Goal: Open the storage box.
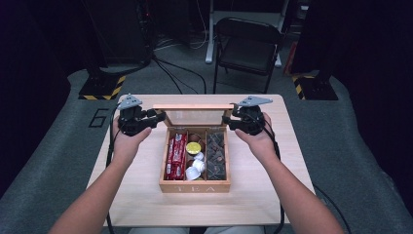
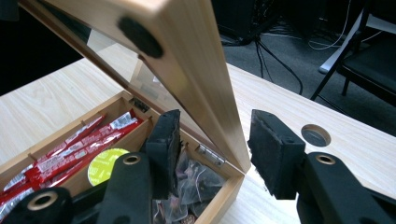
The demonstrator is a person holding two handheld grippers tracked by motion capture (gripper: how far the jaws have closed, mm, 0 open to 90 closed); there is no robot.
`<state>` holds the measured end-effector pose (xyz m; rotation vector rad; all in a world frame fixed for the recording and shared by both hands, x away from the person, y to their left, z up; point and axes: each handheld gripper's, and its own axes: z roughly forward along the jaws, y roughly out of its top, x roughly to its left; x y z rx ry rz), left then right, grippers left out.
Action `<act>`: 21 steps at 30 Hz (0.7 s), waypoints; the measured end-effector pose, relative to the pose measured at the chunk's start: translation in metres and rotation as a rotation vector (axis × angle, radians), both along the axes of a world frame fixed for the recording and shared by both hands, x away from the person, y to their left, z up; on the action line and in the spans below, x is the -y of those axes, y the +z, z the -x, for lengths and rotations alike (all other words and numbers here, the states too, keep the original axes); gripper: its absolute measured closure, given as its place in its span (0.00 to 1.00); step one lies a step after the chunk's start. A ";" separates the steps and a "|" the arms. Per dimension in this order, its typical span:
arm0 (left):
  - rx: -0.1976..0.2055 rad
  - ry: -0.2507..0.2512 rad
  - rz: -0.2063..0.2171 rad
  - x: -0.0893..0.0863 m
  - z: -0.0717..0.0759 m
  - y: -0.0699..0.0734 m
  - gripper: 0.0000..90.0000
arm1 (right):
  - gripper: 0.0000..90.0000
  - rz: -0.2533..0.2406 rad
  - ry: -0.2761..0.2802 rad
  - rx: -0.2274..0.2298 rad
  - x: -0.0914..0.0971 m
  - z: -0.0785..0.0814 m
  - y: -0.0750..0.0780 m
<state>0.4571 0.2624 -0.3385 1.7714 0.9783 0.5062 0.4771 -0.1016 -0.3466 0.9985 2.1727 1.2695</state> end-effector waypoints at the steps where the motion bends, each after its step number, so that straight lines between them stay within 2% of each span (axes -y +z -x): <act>1: -0.001 0.002 0.002 0.000 -0.001 0.000 0.66 | 0.59 -0.009 -0.003 -0.009 0.000 -0.001 -0.001; 4: 0.001 0.002 0.001 0.000 -0.003 0.001 0.66 | 0.58 -0.031 0.000 -0.019 -0.001 -0.006 -0.003; 9: 0.001 0.006 0.014 0.000 -0.005 0.001 0.66 | 0.59 -0.031 -0.015 -0.027 -0.004 -0.012 -0.008; 18: -0.002 0.002 0.003 0.000 -0.012 0.005 0.66 | 0.61 -0.036 -0.032 -0.024 -0.007 -0.020 -0.012; 21: -0.002 0.007 0.025 -0.001 -0.015 0.004 0.66 | 0.61 -0.028 -0.040 -0.028 -0.008 -0.025 -0.017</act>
